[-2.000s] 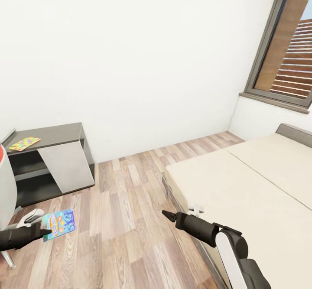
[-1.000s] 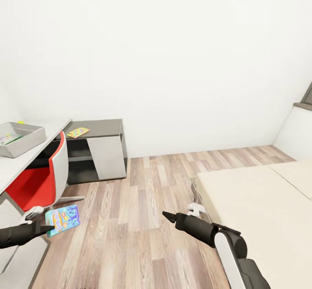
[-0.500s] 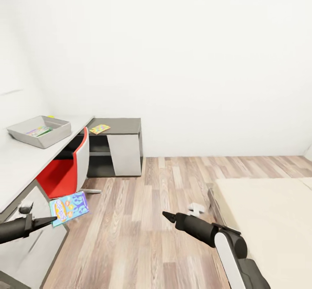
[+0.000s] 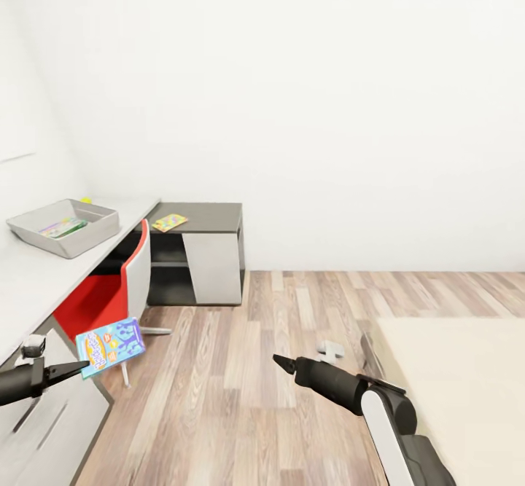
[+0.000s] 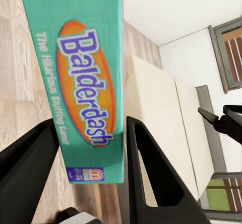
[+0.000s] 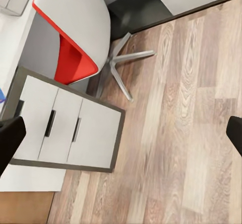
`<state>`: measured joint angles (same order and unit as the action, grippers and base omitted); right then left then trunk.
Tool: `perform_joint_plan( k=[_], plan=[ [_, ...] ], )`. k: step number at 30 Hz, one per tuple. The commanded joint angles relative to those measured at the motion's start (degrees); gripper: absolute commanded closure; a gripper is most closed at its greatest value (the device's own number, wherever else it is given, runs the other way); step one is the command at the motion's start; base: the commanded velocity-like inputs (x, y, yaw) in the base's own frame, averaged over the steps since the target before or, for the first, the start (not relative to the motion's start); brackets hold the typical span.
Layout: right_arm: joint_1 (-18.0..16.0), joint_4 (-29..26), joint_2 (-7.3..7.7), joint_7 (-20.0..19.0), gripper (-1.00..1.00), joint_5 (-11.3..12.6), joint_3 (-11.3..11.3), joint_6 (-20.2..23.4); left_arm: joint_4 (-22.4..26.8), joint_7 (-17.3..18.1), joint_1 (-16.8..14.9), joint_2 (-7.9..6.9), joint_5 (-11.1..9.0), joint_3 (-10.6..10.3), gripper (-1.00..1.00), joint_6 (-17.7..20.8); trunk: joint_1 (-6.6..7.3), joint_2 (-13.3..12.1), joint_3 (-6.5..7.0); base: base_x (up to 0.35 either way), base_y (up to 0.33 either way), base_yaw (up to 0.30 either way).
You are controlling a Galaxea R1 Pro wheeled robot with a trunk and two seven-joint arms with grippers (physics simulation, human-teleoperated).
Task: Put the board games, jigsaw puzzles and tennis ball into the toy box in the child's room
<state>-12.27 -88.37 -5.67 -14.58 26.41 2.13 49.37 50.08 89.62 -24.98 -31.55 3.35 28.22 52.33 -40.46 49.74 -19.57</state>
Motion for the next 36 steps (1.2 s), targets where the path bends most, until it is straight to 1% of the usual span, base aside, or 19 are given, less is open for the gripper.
perform_joint_plan(
  k=[1, 7, 19, 22, 24, 27, 31, 36],
  plan=[
    [0.0, 0.0, -0.03, -0.3, -1.0, -0.3, -0.1, 0.3, 0.0, 0.4, -0.1, 0.01, 0.3, 0.1, 1.0, 0.5, -0.04, 0.0, -0.07, 0.291, 0.001, 0.2],
    [0.0, 0.0, 0.04, -0.3, -1.0, -0.3, -0.1, 0.3, 0.0, 0.4, -0.1, -0.02, 0.2, 0.1, 1.0, 0.5, -0.04, 0.0, -0.07, 0.103, 0.0, 0.255],
    [0.0, 0.0, 0.09, -0.3, -1.0, -0.2, -0.2, 0.3, 0.1, 0.4, -0.1, -0.19, 0.2, 0.5, 1.0, 0.6, 2.59, -4.8, 1.99, 0.006, 0.0, 0.279],
    [0.0, 0.0, 0.12, -0.4, -1.0, -0.2, -0.2, 0.4, 0.1, 0.4, 0.0, -1.12, 0.0, 0.5, 1.0, 0.7, 3.25, -6.0, 2.34, 0.0, 0.0, 0.187],
    [0.0, 0.0, 0.13, -0.4, -1.0, -0.2, -0.3, 0.4, 0.1, 0.4, 0.0, -2.05, -0.1, 0.5, 1.0, 0.9, 3.69, -6.8, 2.54, 0.0, 0.0, 0.129],
    [0.0, 0.0, 0.13, -0.5, -1.0, -0.2, -0.4, 0.4, 0.0, 0.4, 0.0, -2.79, -0.5, 0.9, 1.0, 0.9, 4.35, -8.0, 2.82, 0.0, 0.0, 0.079],
    [0.0, 0.0, 0.13, -0.6, -1.0, -0.2, -0.5, 0.5, 0.0, 0.4, 0.0, -3.12, -1.1, 1.5, 1.0, 0.9, 5.23, -9.6, 3.17, 0.0, 0.0, 0.021],
    [0.0, 0.0, 0.13, -0.7, -1.0, -0.1, -0.7, 0.6, 0.0, 0.4, 0.0, -3.23, -1.3, 1.6, 1.0, 1.0, 6.33, -11.6, 3.6, 0.0, 0.0, 0.004]
  ],
)
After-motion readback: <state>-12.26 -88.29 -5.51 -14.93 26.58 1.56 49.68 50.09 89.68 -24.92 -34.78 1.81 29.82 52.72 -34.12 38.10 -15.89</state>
